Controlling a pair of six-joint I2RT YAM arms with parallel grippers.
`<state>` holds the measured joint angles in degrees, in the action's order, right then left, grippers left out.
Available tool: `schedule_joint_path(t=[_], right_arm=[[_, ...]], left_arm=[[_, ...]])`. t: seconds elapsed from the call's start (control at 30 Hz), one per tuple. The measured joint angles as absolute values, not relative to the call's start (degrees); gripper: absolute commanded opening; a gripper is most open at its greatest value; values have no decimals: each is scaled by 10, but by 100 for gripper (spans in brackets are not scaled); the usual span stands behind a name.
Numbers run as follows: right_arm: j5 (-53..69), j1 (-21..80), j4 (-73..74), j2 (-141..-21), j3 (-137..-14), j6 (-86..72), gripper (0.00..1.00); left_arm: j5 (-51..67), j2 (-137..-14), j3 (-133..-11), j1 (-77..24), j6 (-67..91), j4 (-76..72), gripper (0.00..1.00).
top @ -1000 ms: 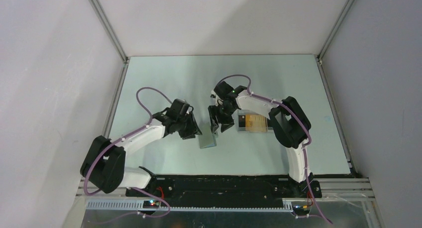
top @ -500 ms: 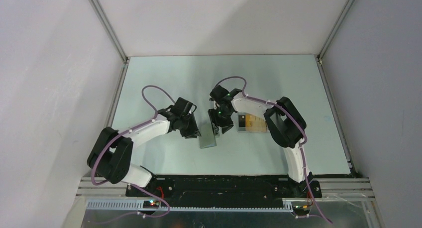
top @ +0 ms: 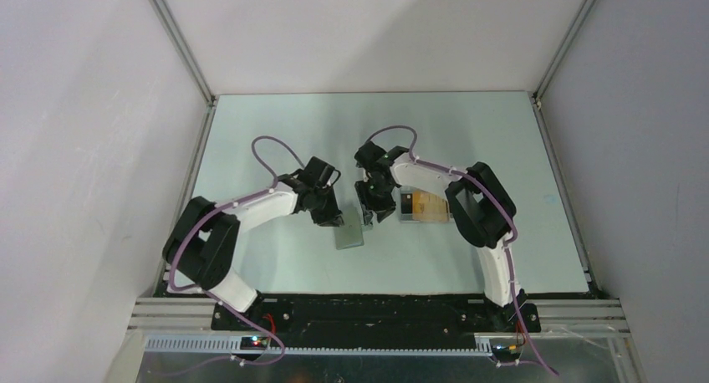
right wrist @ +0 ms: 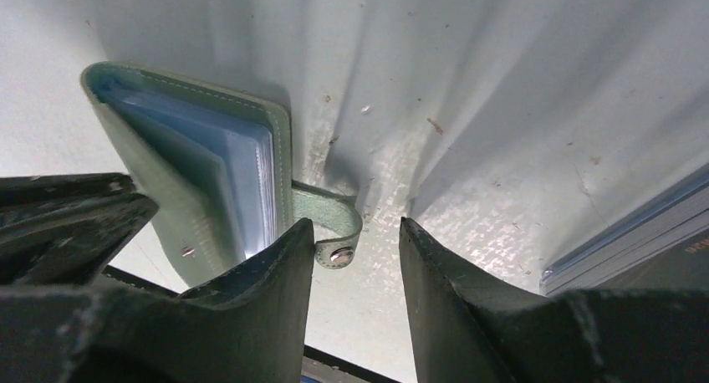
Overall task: Put the credit cards into the card holder
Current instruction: Close the card holder at the center of the board.
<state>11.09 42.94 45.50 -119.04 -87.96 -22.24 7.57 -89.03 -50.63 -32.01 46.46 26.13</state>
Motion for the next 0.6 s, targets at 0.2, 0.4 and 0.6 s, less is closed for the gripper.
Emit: schedule_joint_path(t=[0.2, 0.4, 0.6], right_arm=[[157, 399, 438, -1169, -864, -226, 46], [191, 380, 421, -1160, -845, -233, 46], [256, 373, 384, -1157, -815, -247, 46]], left_arm=[[76, -933, -516, -326, 463, 257, 17], [77, -947, -533, -327, 462, 272, 17], [78, -949, -535, -327, 463, 273, 16]])
